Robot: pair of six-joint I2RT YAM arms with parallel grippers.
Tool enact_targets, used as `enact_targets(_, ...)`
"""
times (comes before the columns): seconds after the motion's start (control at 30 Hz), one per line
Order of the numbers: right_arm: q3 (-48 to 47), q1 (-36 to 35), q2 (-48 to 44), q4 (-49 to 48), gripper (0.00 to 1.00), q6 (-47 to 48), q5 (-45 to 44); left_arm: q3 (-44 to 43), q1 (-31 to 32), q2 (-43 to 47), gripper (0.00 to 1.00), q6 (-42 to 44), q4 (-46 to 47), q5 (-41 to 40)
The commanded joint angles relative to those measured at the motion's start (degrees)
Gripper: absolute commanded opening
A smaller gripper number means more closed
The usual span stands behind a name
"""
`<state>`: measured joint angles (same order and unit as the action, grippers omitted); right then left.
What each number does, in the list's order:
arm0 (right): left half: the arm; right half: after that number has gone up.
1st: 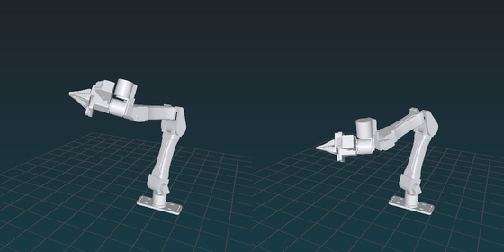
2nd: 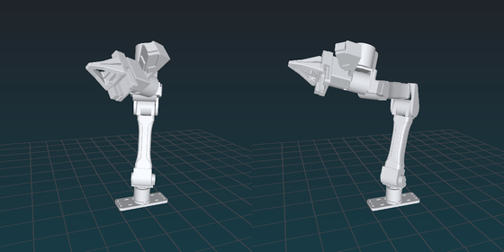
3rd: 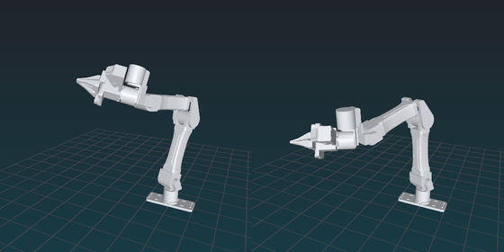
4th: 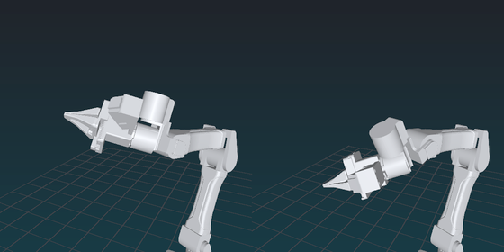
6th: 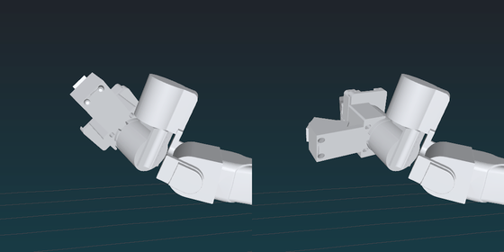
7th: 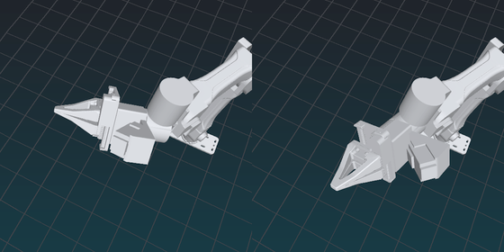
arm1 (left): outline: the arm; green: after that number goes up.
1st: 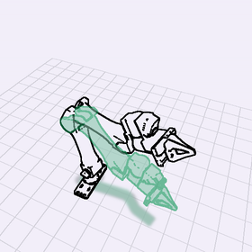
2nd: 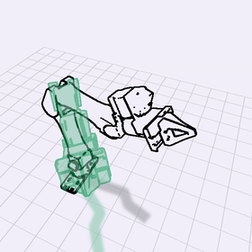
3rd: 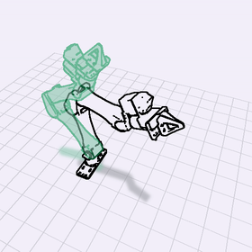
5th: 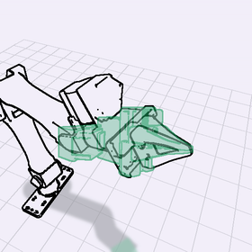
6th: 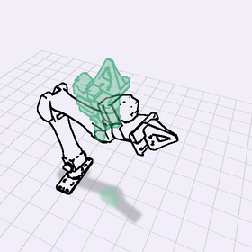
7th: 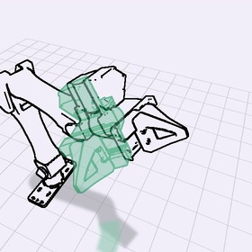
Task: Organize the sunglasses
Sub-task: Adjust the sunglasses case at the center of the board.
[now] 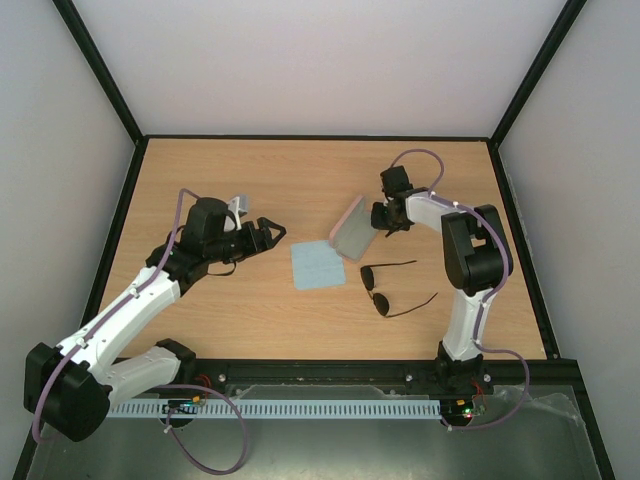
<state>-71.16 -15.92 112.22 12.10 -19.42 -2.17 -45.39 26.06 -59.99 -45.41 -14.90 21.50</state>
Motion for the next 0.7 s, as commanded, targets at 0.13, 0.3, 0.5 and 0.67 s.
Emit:
enact_targets(0.13,-0.95,0.2,3.44,4.4,0.09,-13.01,5.04,-0.7,-0.33,0.31,0.84,0.17,0.47,0.98)
enact_targets(0.3,-0.98,0.08,4.65,0.08,0.09,-20.39,6.78,0.04,-0.31,0.34,0.83,-0.11,1.07,0.98)
enact_targets(0.5,-1.2,-0.4,5.03,-4.43,0.08,-28.52,7.32,0.52,-0.31,-0.06,0.84,-0.3,1.34,1.04)
enact_targets(0.67,-2.03,-1.08,5.32,-6.26,0.09,-32.83,6.36,0.97,-0.31,-0.35,0.84,-0.21,1.49,0.82)
